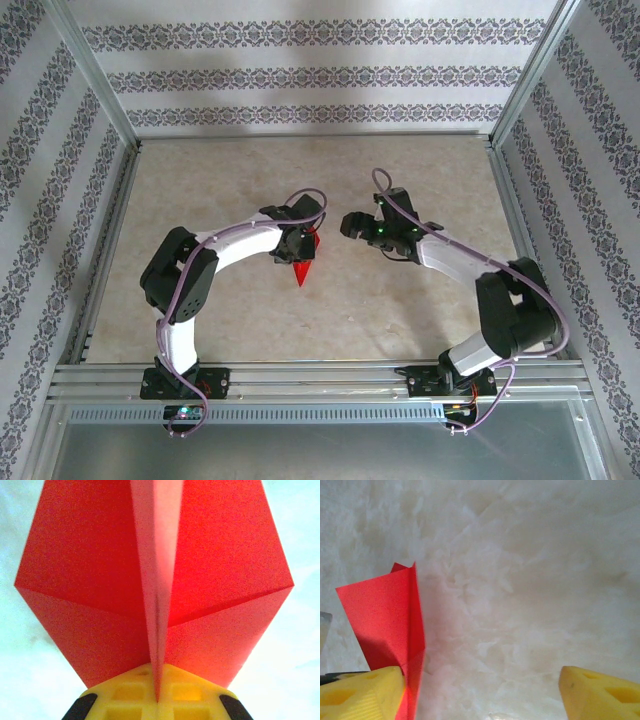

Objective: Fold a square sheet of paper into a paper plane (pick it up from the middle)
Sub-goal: Move the paper plane to the top-center of the table.

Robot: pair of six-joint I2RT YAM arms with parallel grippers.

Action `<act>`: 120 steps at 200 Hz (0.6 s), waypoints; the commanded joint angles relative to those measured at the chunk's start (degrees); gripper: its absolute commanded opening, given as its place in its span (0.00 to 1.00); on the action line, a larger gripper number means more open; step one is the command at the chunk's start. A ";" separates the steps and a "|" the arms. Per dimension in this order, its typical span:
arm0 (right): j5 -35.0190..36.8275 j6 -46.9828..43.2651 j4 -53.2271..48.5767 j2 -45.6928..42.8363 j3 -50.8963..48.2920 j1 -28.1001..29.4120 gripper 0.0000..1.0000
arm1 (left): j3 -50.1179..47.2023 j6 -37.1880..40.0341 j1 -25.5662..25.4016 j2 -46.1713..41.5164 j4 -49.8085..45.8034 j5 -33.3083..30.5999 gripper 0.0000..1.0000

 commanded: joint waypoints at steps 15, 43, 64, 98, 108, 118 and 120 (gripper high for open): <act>5.32 -5.28 -1.37 -5.51 -2.35 -2.35 0.97 | 8.57 6.77 3.86 1.72 -3.35 -3.04 0.02; 4.86 -6.32 -1.28 -7.13 -3.56 -3.80 0.98 | 17.61 10.76 6.37 9.04 -6.19 -2.85 0.02; 4.04 -6.50 -1.32 -7.34 -3.88 -4.15 0.98 | 26.25 13.03 7.67 15.75 -10.67 -2.95 0.03; 2.32 -6.25 -1.49 -6.79 -4.14 -4.53 0.98 | 37.48 14.65 8.22 23.79 -15.83 -3.21 0.05; 1.70 -5.98 -1.57 -6.54 -4.12 -4.70 0.98 | 40.10 14.40 8.27 25.60 -16.90 -3.37 0.06; 1.30 -5.89 -1.57 -6.21 -4.14 -4.79 0.98 | 42.13 13.83 8.30 26.90 -17.36 -3.64 0.06; 1.22 -5.83 -1.59 -6.15 -4.14 -4.79 0.98 | 42.41 13.68 8.30 27.14 -17.49 -3.65 0.06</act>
